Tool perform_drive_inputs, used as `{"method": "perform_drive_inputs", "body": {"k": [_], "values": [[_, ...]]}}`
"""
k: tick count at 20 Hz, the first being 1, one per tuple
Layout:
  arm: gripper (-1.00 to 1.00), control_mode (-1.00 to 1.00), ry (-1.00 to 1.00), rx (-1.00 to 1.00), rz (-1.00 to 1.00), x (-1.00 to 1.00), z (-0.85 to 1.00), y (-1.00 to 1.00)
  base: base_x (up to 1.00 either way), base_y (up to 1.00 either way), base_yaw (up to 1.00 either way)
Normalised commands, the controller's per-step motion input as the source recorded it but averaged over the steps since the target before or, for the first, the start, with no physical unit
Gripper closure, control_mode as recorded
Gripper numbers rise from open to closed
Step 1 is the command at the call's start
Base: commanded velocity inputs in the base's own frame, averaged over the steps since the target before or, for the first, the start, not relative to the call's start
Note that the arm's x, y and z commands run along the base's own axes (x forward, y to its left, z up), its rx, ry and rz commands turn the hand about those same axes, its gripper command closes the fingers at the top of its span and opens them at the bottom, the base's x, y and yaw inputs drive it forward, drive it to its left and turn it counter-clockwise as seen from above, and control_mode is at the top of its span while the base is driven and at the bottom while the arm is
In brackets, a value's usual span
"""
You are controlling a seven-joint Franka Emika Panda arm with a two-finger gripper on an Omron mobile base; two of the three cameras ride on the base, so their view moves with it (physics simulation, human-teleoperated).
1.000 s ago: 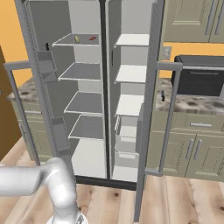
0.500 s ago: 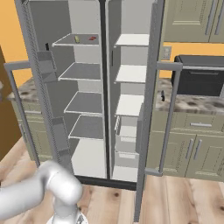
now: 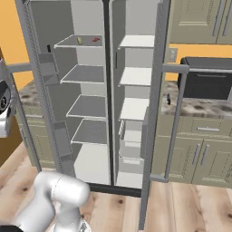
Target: Retrieve the butter from the fridge and place it on a plate on the dining table. Then retrieve the butter knife by the fridge and place it near the plate.
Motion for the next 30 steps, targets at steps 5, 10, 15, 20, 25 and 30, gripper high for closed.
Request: {"method": "perform_drive_inputs", "body": {"k": [5, 10, 15, 20, 25, 30], "values": [[-1.0, -1.0, 0.0, 0.53, 0.0, 0.17, -0.21, -0.77, 0.0, 0.0, 0.0], [-1.0, -1.0, 0.0, 0.32, 0.0, 0.27, -0.28, -0.5, 0.0, 0.0, 0.0], [-1.0, -1.0, 0.12, 0.14, 0.0, 0.49, -0.25, -0.2, 0.0, 0.0, 0.0], [-1.0, -1.0, 0.09, 0.01, 0.01, 0.52, -0.19, 0.09, 0.0, 0.0, 0.0], [-1.0, -1.0, 0.05, 0.0, 0.0, 0.44, -0.07, 0.2, 0.0, 0.0, 0.0], [-1.0, -1.0, 0.0, 0.0, 0.0, 0.41, -0.17, 0.22, 0.0, 0.0, 0.0]]}}
